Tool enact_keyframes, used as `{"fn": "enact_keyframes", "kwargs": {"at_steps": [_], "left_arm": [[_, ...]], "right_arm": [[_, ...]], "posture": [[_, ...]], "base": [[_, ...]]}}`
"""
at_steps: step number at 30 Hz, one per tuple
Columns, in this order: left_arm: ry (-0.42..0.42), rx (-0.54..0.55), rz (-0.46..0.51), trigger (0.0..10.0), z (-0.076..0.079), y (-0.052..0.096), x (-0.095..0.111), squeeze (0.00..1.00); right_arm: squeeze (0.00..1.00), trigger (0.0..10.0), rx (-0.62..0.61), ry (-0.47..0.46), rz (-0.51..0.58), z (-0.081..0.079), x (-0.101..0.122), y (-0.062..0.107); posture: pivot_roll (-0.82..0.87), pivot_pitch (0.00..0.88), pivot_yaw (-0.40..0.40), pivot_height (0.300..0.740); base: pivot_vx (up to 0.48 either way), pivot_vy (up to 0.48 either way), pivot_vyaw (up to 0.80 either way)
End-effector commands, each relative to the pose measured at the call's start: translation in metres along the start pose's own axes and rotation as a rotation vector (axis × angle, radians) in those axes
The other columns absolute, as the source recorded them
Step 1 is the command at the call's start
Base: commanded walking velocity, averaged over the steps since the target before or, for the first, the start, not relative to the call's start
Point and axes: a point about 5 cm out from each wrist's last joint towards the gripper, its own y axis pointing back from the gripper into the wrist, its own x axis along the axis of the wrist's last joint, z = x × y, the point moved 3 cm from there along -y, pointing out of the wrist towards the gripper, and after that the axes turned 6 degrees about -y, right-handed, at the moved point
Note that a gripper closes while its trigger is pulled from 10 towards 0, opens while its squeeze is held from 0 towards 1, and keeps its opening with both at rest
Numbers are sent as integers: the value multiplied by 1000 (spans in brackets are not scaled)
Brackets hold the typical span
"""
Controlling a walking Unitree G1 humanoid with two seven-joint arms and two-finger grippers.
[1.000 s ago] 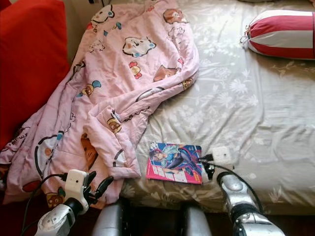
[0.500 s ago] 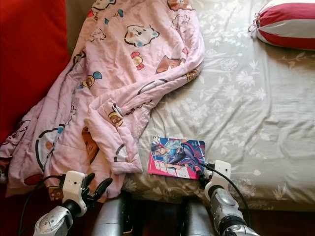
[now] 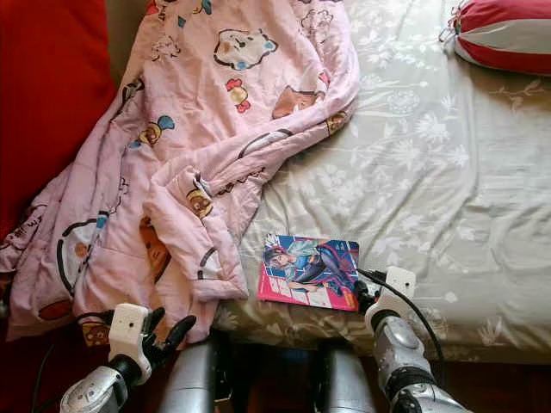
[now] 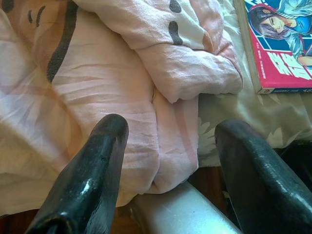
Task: Clean up the room
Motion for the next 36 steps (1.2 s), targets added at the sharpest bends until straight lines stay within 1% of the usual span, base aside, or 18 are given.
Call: {"fn": "enact_keyframes", "kwargs": {"at_steps": [1, 8, 14, 21, 25, 28, 29, 30, 31, 32, 33, 34, 35, 36], "left_arm": [[2, -1, -38, 10000, 0, 5, -8, 0], [-7, -2, -40, 10000, -2, 5, -7, 0], [-15, -6, -43, 10000, -2, 4, -7, 0], [-22, -13, -49, 10000, -2, -2, -8, 0], [-21, -14, -51, 10000, -2, -10, -8, 0], [-19, -14, -53, 10000, -2, -14, -9, 0], [-18, -7, -53, 10000, -3, -16, -9, 0], [-18, -7, -53, 10000, -3, -16, -9, 0], [-17, -2, -53, 10000, -4, -17, -10, 0], [-10, 9, -51, 10000, -6, -19, -10, 0], [-10, 9, -51, 10000, -6, -19, -10, 0], [-6, 16, -53, 10000, -8, -23, -11, 0], [-6, 16, -53, 10000, -8, -23, -11, 0], [4, 27, -48, 10000, -9, -27, -10, 0]], "right_arm": [[0, 0, -13, -7, -65, 5, -21, 5], [0, 0, -25, -10, -89, 5, -28, 6], [0, 0, -16, -15, -84, 2, -26, 5], [0, 0, -18, -19, -78, 0, -24, 4], [0, 0, -19, -24, -82, -1, -25, 4], [0, 0, -20, -26, -82, -1, -26, 4], [0, 0, -23, -34, -68, 0, -25, 5], [0, 0, -23, -34, -68, 0, -25, 5], [0, 0, -26, -40, -57, 0, -25, 5], [0, 0, -42, -60, -23, 3, -21, 5], [0, 0, -42, -60, -23, 3, -21, 5], [0, 0, -57, -80, 8, 6, -17, 6], [0, 0, -57, -80, 8, 6, -17, 6], [0, 0, -66, -102, 45, 9, -15, 7]], "posture": [[181, 337, 66, 641], [180, 337, 67, 641], [182, 329, 68, 641], [177, 314, 66, 641], [166, 280, 56, 641], [161, 262, 52, 641], [157, 233, 44, 641], [157, 233, 44, 641], [157, 233, 44, 641], [148, 206, 38, 641], [148, 206, 38, 641], [132, 172, 31, 641], [132, 172, 31, 641], [119, 152, 27, 641]], "base": [[0, 0, 0], [0, 0, 0], [0, 0, 0], [0, 0, 0], [0, 0, 0], [0, 0, 0], [0, 0, 0], [0, 0, 0], [0, 0, 0], [0, 0, 0], [0, 0, 0], [0, 0, 0], [0, 0, 0], [0, 0, 0]]}}
